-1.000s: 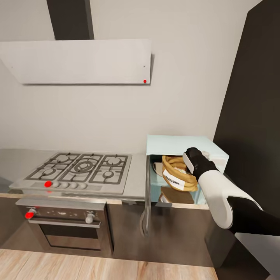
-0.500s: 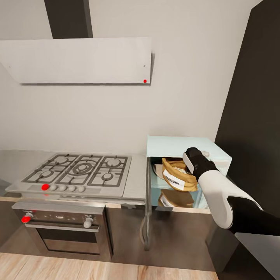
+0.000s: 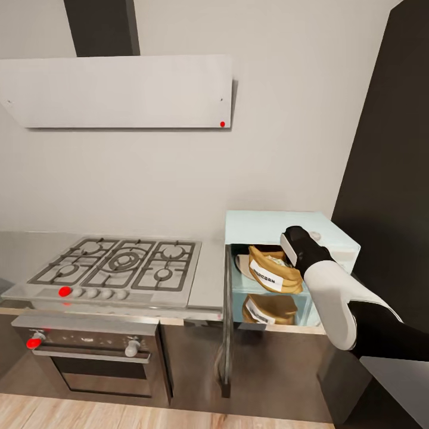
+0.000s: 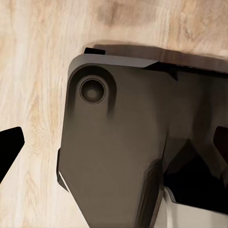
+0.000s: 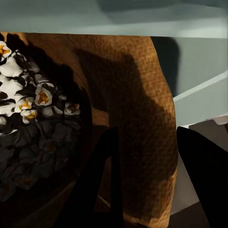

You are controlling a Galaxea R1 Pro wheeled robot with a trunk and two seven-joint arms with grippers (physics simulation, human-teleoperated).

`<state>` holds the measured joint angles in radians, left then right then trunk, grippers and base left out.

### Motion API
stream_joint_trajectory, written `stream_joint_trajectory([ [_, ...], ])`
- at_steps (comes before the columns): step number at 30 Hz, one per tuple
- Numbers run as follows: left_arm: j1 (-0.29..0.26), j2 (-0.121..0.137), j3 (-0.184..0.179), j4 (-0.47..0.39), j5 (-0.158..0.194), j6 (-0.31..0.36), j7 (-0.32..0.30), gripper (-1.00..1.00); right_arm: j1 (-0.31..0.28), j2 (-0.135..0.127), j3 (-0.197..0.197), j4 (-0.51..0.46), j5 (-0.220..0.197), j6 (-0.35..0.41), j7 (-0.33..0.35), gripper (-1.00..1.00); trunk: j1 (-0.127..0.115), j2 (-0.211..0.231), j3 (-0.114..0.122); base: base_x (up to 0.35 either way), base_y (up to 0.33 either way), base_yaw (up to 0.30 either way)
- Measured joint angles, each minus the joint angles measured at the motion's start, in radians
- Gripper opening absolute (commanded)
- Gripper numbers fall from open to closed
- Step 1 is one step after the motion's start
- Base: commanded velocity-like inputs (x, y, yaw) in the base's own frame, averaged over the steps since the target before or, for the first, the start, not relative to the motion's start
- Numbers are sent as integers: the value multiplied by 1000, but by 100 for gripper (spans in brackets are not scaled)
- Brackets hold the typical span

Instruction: In the kitchen, take the popcorn bag from the countertop, put it into the microwave, and heat it until the popcorn is cooked so the cooked popcorn ends up inside the bag.

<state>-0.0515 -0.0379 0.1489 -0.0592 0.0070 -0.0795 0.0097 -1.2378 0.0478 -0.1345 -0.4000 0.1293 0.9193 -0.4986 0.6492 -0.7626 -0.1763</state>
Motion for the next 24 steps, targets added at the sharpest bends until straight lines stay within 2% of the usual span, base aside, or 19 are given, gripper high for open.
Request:
stream_joint_trajectory([
  [7, 0, -2, -1, 0, 0, 0, 0, 100, 0, -2, 1, 2, -5, -2, 0, -100, 0, 0, 0, 1, 0, 0],
  [13, -1, 6, -4, 0, -3, 0, -3, 100, 0, -3, 0, 1, -2, -1, 0, -100, 0, 0, 0, 134, 0, 0],
  [24, -1, 1, -2, 0, -1, 0, 0, 100, 0, -5, 1, 2, -4, -2, 0, -100, 0, 0, 0, 3, 0, 0],
])
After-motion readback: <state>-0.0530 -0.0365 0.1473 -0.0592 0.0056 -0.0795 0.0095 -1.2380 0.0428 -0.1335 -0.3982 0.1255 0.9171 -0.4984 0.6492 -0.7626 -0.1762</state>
